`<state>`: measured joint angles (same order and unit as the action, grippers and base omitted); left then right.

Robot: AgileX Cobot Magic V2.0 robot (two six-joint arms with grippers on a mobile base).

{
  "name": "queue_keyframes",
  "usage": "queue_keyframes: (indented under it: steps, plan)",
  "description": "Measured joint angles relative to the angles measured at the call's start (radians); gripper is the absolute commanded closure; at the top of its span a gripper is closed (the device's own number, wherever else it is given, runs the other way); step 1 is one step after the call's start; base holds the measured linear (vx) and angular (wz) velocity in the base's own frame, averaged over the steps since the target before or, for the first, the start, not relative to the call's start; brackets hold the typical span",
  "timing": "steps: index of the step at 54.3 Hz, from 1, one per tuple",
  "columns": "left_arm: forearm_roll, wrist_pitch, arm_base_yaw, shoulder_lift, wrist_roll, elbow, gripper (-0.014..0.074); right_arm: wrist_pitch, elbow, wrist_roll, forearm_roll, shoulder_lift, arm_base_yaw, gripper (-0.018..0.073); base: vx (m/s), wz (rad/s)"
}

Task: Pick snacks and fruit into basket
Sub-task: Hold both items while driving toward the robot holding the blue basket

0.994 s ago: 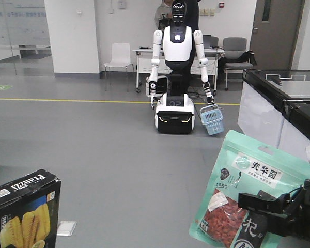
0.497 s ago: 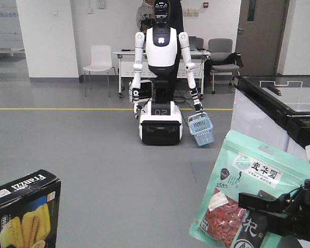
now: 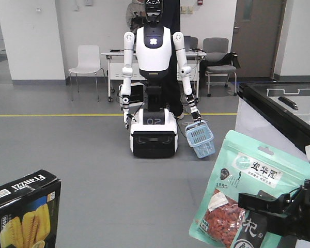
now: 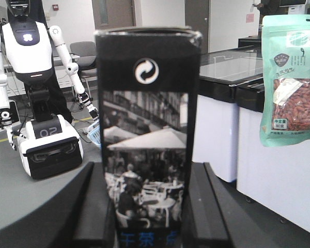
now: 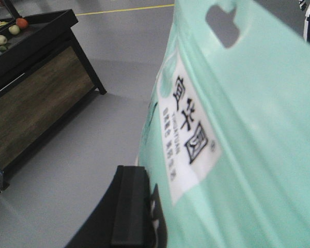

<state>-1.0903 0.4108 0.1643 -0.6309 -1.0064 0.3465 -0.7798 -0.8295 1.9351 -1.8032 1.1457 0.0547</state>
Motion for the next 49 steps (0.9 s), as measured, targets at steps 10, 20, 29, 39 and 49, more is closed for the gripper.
queue_keyframes:
  steps: [10, 20, 29, 39, 49]
  plan:
    - [0.000, 0.000, 0.000, 0.000, 0.000, 0.000, 0.0594, 0.000, 0.000, 0.000, 0.000, 0.000, 0.000, 0.0570, 0.63, -0.05]
    - [0.000, 0.000, 0.000, 0.000, 0.000, 0.000, 0.0594, 0.001, 0.000, 0.000, 0.000, 0.000, 0.000, 0.0570, 0.65, -0.03]
    - [0.000, 0.000, 0.000, 0.000, 0.000, 0.000, 0.0594, 0.000, 0.000, 0.000, 0.000, 0.000, 0.000, 0.0570, 0.65, -0.03]
    - [0.000, 0.000, 0.000, 0.000, 0.000, 0.000, 0.0594, 0.001, 0.000, 0.000, 0.000, 0.000, 0.000, 0.0570, 0.62, -0.03]
    - [0.000, 0.000, 0.000, 0.000, 0.000, 0.000, 0.0594, 0.000, 0.000, 0.000, 0.000, 0.000, 0.000, 0.0570, 0.60, -0.04]
